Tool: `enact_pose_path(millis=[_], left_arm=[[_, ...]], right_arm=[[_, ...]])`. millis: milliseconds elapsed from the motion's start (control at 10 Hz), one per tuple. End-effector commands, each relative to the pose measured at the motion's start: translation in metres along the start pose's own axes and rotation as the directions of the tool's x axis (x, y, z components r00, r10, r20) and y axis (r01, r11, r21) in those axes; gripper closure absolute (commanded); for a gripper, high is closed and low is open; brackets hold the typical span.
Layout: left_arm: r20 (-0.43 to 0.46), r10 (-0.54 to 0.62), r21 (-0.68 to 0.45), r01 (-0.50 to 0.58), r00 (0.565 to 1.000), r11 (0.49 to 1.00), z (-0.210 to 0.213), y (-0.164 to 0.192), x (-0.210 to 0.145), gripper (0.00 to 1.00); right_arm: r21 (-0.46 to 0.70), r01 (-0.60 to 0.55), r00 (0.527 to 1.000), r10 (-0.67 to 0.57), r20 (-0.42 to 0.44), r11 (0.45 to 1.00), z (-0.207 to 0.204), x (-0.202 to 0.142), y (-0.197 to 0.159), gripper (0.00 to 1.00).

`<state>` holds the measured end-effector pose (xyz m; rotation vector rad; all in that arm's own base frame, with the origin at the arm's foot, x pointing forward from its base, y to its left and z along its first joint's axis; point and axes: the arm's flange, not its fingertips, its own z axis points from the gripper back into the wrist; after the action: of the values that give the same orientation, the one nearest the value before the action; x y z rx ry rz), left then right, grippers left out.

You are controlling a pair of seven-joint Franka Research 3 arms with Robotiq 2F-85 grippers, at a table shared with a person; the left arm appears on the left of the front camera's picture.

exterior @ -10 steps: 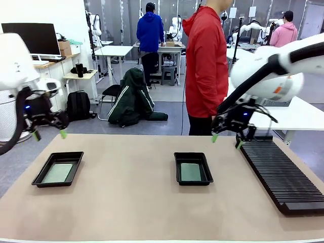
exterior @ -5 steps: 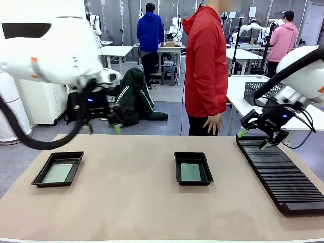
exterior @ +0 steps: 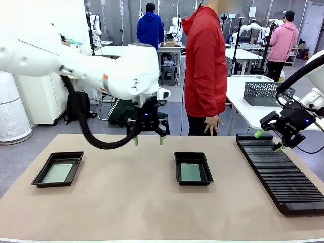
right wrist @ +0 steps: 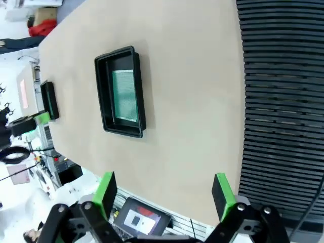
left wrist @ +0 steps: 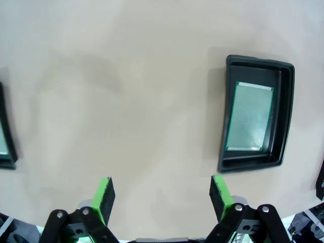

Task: Inspect and transfer BCBs to ESD trays.
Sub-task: Pick up the ESD tray and place it on the left side of the table.

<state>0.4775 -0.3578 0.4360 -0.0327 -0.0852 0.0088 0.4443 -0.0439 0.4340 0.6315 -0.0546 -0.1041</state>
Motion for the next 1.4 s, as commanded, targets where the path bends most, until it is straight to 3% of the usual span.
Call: enact_pose_path(millis=[0,600,1100,1300], left_arm=[[0.019,0.011,0.008,-0.011,1.0,1.0,-0.015,-0.031,0.018,0.0],[0.016,0.027,0.017,-0.027,1.0,0.999,-0.088,-0.096,0.026,0.0],[0.07,0.001,0.016,-0.002,0.998,1.0,-0.124,-0.096,0.02,0.0],[0.025,-0.018,0.006,0.018,1.0,1.0,-0.127,-0.09,0.024,0.0]], right_arm=[[-0.023,0.019,1.0,-0.019,0.013,1.0,-0.003,-0.003,0.008,0.0],[-0.023,0.019,1.0,-0.019,0.013,1.0,-0.003,-0.003,0.008,0.0],[-0.023,0.019,1.0,-0.019,0.013,1.0,-0.003,-0.003,0.008,0.0],[-0.023,0.019,1.0,-0.019,0.013,1.0,-0.003,-0.003,0.008,0.0]])
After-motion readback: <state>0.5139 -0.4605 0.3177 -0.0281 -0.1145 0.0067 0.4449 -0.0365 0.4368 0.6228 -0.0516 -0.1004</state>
